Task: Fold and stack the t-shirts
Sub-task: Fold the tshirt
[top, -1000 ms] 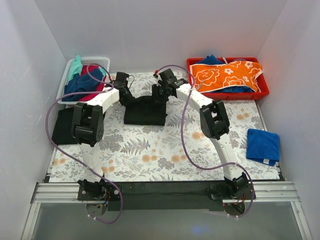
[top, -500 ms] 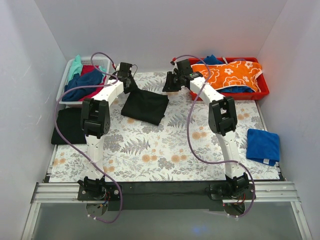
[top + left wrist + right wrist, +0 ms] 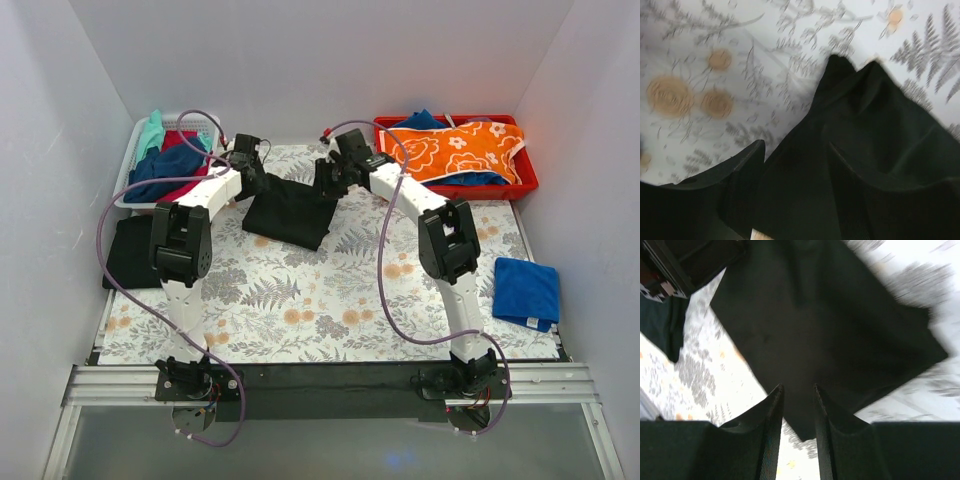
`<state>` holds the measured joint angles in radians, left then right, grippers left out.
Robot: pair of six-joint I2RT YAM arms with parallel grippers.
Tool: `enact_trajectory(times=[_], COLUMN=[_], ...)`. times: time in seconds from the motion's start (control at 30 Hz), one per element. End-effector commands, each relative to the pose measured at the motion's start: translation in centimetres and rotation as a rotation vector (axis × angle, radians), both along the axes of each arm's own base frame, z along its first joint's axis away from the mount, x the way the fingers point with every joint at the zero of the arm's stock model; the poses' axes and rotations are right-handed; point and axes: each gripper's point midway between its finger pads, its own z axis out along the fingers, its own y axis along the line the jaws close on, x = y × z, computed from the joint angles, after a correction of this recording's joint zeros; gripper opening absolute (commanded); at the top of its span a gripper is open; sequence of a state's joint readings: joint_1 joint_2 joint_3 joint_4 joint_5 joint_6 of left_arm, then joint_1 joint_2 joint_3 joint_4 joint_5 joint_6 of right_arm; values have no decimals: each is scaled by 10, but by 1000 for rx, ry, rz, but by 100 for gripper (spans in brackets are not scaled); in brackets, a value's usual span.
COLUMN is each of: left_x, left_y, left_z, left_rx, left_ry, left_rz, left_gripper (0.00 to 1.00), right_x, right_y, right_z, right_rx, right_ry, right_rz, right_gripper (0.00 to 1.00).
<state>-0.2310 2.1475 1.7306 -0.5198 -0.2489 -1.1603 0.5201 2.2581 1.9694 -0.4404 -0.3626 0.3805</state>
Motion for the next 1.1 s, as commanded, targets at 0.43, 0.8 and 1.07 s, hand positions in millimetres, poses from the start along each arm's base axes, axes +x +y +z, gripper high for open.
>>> enact_trajectory(times=[0.43, 0.8, 1.07], left_x=[-56, -86, -105], left_y=[0, 1, 3], left_z=[48, 36, 39], left_rx=[-47, -66, -73], left_ry=[-1, 46, 47], left_rz=[-94, -114, -132], left_gripper=[73, 75, 76], right_x=[-106, -164, -186], right_y=[-15, -87, -117], right_z=[-87, -125, -105], right_rx=[-146, -395, -444], right_ry=[213, 286, 254], right_rz=[137, 150, 107], right_gripper=[32, 27, 22])
